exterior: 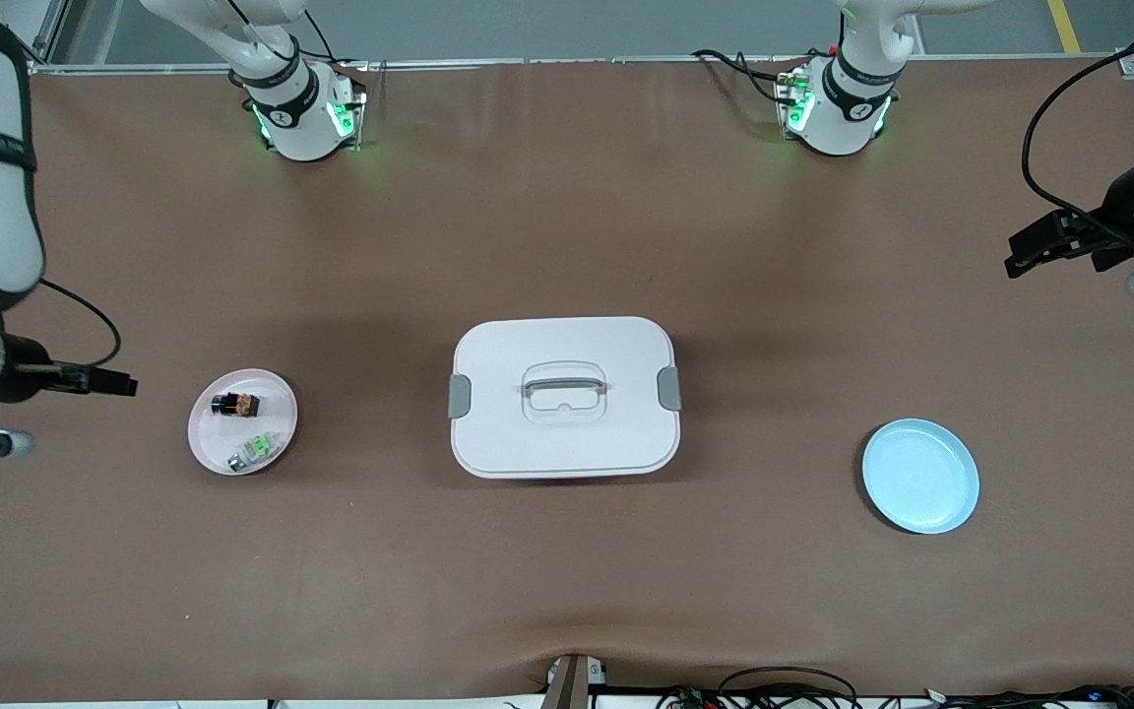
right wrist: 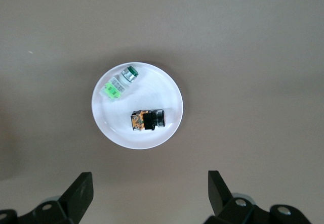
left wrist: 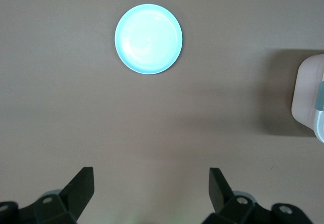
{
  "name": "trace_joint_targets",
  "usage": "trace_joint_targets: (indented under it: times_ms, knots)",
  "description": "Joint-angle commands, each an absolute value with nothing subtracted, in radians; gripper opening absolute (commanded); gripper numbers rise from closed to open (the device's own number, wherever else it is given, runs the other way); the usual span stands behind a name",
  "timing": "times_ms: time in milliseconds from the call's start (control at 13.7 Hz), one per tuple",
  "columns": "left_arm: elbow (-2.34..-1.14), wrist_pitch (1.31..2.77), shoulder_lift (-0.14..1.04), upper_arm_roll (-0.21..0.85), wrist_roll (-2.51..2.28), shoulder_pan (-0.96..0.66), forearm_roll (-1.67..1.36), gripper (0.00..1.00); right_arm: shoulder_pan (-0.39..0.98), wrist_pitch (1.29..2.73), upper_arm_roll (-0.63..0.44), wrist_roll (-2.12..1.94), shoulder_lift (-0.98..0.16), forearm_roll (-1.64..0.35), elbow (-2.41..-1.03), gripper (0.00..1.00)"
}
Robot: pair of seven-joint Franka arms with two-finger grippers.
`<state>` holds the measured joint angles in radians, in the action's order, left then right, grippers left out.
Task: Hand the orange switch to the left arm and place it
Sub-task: 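Move the right gripper over the white plate toward the black switch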
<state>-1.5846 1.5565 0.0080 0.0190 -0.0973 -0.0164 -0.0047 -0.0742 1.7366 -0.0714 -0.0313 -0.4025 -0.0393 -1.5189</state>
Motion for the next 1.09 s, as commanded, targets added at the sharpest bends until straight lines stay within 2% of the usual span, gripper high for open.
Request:
trace_joint_targets:
  times_ms: [0, 437, 1021]
  knots:
    - [-1.563, 1.537, 0.017, 0.018, -0.074, -0.011, -0.011, 1.00, -0.078, 1.759, -0.066, -0.040, -0.452, -0.044, -1.517, 1.00]
    - [-1.563, 1.537, 0.017, 0.017, -0.074, -0.011, -0.011, 1.00, -0.063, 2.002, -0.064, -0.041, -0.457, -0.044, -1.722, 1.00]
    - [-1.563, 1.537, 0.021, 0.017, -0.072, -0.011, -0.011, 1.00, -0.046, 2.071, -0.063, -0.041, -0.526, -0.044, -1.752, 1.00]
